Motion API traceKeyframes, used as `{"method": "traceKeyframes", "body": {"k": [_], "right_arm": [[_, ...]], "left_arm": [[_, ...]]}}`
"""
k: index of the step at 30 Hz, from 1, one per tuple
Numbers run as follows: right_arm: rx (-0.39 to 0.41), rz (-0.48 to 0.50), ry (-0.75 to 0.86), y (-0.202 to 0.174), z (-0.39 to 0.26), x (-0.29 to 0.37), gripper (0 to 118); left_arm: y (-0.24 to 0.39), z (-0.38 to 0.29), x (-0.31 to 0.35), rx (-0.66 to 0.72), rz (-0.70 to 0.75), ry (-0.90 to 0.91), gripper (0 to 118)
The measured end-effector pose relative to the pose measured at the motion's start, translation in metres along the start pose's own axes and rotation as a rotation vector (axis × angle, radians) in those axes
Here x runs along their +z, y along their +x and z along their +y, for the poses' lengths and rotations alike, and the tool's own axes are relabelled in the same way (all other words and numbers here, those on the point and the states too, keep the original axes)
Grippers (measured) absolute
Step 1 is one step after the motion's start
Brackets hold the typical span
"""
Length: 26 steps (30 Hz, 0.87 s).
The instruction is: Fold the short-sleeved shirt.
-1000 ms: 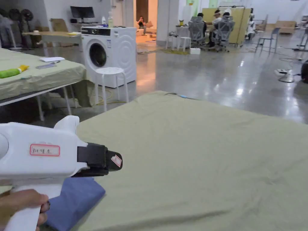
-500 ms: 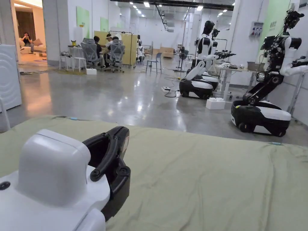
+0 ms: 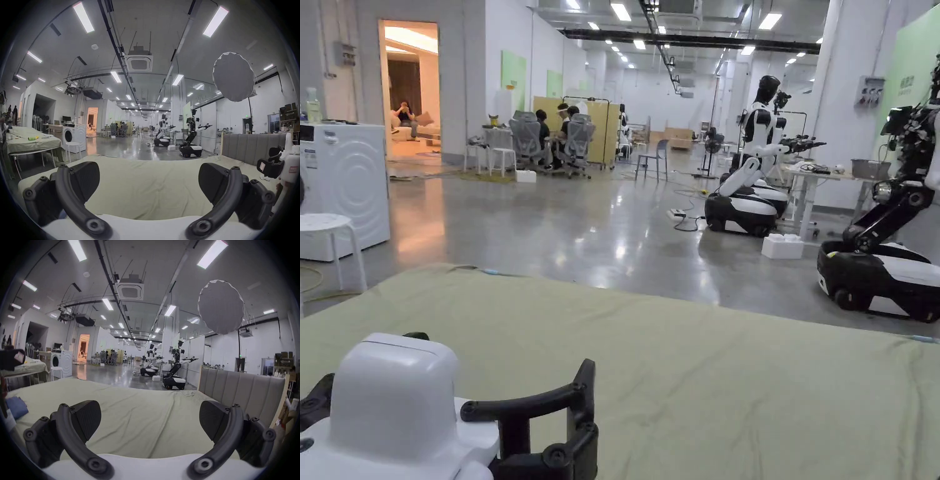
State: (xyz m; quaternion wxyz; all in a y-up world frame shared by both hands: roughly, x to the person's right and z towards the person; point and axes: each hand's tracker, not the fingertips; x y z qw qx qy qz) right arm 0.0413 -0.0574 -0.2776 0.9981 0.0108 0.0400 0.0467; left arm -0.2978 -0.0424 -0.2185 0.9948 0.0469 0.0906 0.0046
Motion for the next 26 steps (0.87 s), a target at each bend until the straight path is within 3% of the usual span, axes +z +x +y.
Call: {"method": "traceKeyframes", "body": {"k": [7, 9, 21, 26], "right_arm": [[-0.028, -0.016, 0.004, 0.003, 0.004, -0.004, 118], [-0.022, -0.017, -0.008, 0.006, 0.002, -0.005, 118], [-0.041, -0.014, -0.063, 0.012, -0.003, -0.011, 118], [-0.046, 0.004, -0.075, 0.012, -0.004, -0.015, 118]], "left_arm": [[-0.020, -0.006, -0.015, 0.243, -0.127, -0.179, 118], [-0.021, -0.008, -0.013, 0.281, -0.102, -0.214, 118], [0.003, -0.003, -0.016, 0.188, 0.127, -0.175, 118], [-0.004, -0.006, -0.021, 0.243, 0.002, -0.237, 118]]}}
